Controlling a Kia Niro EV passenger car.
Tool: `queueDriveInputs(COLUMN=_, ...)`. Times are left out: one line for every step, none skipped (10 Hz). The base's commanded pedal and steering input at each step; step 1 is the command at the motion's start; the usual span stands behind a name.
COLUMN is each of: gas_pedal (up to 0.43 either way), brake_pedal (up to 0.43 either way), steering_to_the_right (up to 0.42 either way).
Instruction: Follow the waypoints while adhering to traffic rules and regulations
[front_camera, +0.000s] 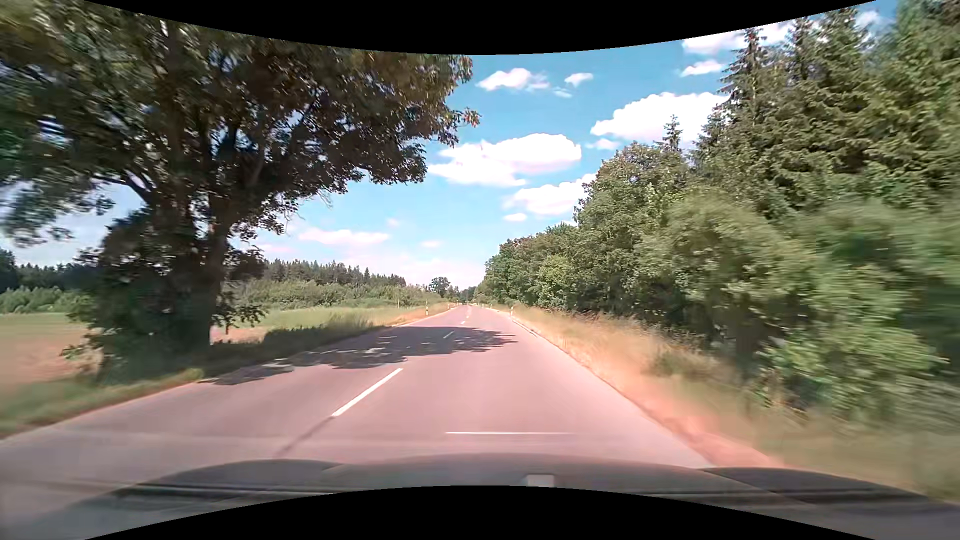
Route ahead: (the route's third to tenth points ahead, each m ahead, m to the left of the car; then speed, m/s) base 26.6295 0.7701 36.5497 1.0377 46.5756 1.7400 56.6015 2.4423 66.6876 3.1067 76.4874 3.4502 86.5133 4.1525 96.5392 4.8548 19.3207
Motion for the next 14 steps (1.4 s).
queueDriveInputs(gas_pedal=0.248, brake_pedal=0.000, steering_to_the_right=-0.011)
queueDriveInputs(gas_pedal=0.248, brake_pedal=0.000, steering_to_the_right=-0.011)
queueDriveInputs(gas_pedal=0.248, brake_pedal=0.000, steering_to_the_right=-0.011)
queueDriveInputs(gas_pedal=0.248, brake_pedal=0.000, steering_to_the_right=-0.011)
queueDriveInputs(gas_pedal=0.248, brake_pedal=0.000, steering_to_the_right=-0.011)
queueDriveInputs(gas_pedal=0.248, brake_pedal=0.000, steering_to_the_right=-0.011)
queueDriveInputs(gas_pedal=0.248, brake_pedal=0.000, steering_to_the_right=-0.011)
queueDriveInputs(gas_pedal=0.248, brake_pedal=0.000, steering_to_the_right=-0.011)
queueDriveInputs(gas_pedal=0.248, brake_pedal=0.000, steering_to_the_right=-0.009)
queueDriveInputs(gas_pedal=0.248, brake_pedal=0.000, steering_to_the_right=-0.007)
queueDriveInputs(gas_pedal=0.248, brake_pedal=0.000, steering_to_the_right=-0.006)
queueDriveInputs(gas_pedal=0.260, brake_pedal=0.000, steering_to_the_right=-0.005)
queueDriveInputs(gas_pedal=0.268, brake_pedal=0.000, steering_to_the_right=-0.004)
queueDriveInputs(gas_pedal=0.268, brake_pedal=0.000, steering_to_the_right=-0.004)
